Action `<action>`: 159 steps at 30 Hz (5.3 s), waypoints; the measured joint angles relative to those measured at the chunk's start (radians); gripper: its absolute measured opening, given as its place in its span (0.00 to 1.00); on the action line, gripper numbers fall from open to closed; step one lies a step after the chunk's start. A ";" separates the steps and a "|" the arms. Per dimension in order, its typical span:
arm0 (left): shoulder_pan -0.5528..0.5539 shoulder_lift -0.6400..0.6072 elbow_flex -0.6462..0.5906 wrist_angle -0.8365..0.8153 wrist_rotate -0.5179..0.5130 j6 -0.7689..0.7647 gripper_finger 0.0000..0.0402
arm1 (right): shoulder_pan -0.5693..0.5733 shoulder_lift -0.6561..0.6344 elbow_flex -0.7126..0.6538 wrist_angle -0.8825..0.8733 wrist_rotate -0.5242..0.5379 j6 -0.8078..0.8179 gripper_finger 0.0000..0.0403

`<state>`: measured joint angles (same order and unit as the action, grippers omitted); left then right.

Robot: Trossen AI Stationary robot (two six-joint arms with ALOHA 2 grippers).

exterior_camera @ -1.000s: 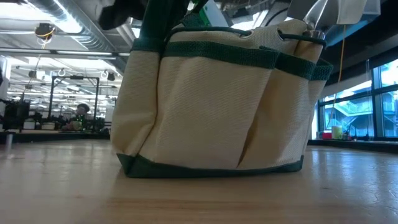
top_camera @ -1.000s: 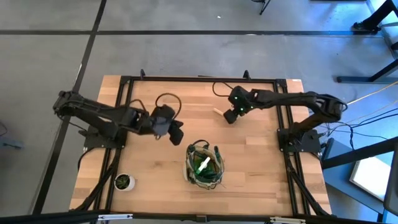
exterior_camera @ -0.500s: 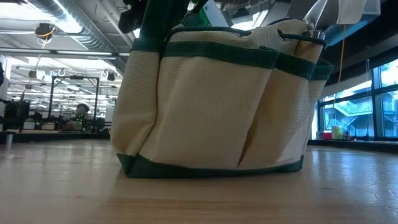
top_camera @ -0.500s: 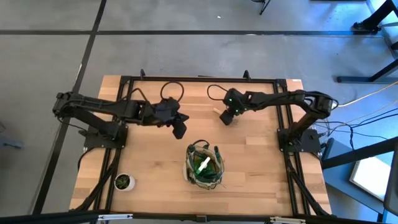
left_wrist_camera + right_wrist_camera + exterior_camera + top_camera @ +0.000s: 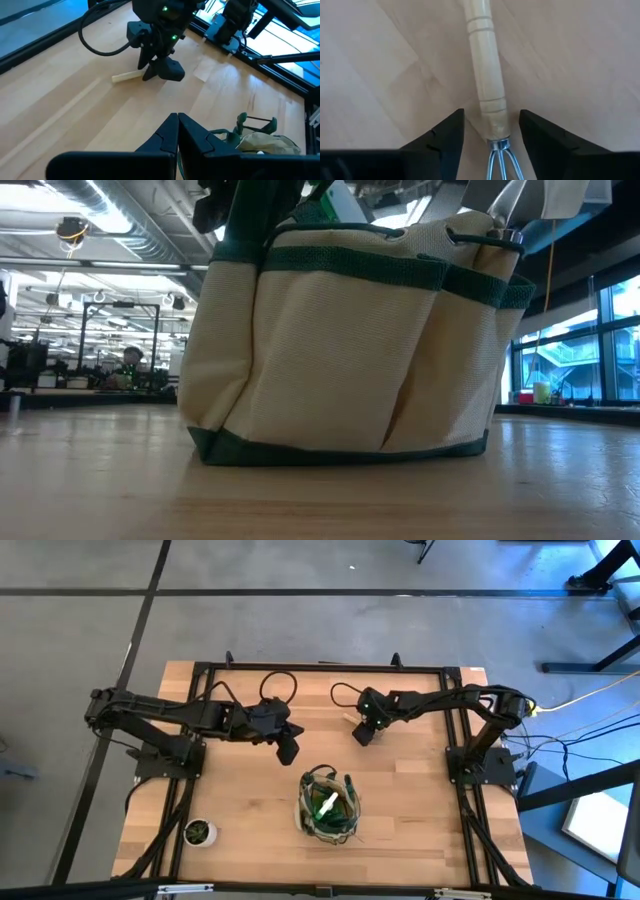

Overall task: Pick & Place Garden tools in Gardening bag
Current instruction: Put the brown hand rake into the gardening bag

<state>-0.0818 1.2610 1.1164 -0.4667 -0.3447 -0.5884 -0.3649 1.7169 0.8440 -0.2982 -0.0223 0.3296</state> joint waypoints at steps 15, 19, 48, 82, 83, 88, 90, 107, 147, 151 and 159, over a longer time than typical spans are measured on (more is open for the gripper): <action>0.000 0.000 0.000 0.000 -0.005 0.021 0.00 | -0.006 0.002 0.014 -0.058 -0.040 0.176 0.14; 0.000 0.000 0.000 0.000 -0.006 0.052 0.00 | -0.006 0.009 0.095 -0.231 -0.153 0.235 0.14; -0.122 0.017 0.002 0.234 -0.588 0.935 0.01 | -0.048 0.004 0.827 -0.572 -0.931 0.471 0.14; -0.038 0.156 0.000 0.578 -0.650 1.545 0.47 | -0.079 0.003 0.828 -0.252 -0.896 0.756 0.14; -0.038 0.156 0.000 0.587 -0.651 1.546 0.47 | -0.079 0.003 0.828 -0.251 -0.896 0.756 0.14; -0.024 0.156 0.000 0.635 -0.656 1.587 0.47 | -0.079 0.003 0.828 -0.251 -0.896 0.756 0.14; -0.015 0.156 0.000 0.633 -0.640 1.584 0.47 | -0.079 0.003 0.828 -0.251 -0.896 0.756 0.14; 0.002 0.246 0.001 0.746 -0.704 1.606 0.28 | -0.077 0.004 0.828 -0.244 -0.894 0.754 0.16; 0.025 0.043 0.222 0.344 0.139 0.307 0.15 | -0.216 -0.048 0.829 0.276 -1.132 0.490 0.43; 0.013 0.043 0.201 0.377 0.165 0.266 0.15 | -0.184 -0.121 0.829 -0.042 -1.066 0.200 0.37; 0.003 0.043 0.087 0.592 0.196 0.177 0.15 | -0.108 -0.235 0.829 -0.460 -0.739 -0.066 0.27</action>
<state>-0.0792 1.3041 1.2032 0.1256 -0.1491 -0.4116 -0.4730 1.4822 1.6726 -0.7582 -0.7612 0.2634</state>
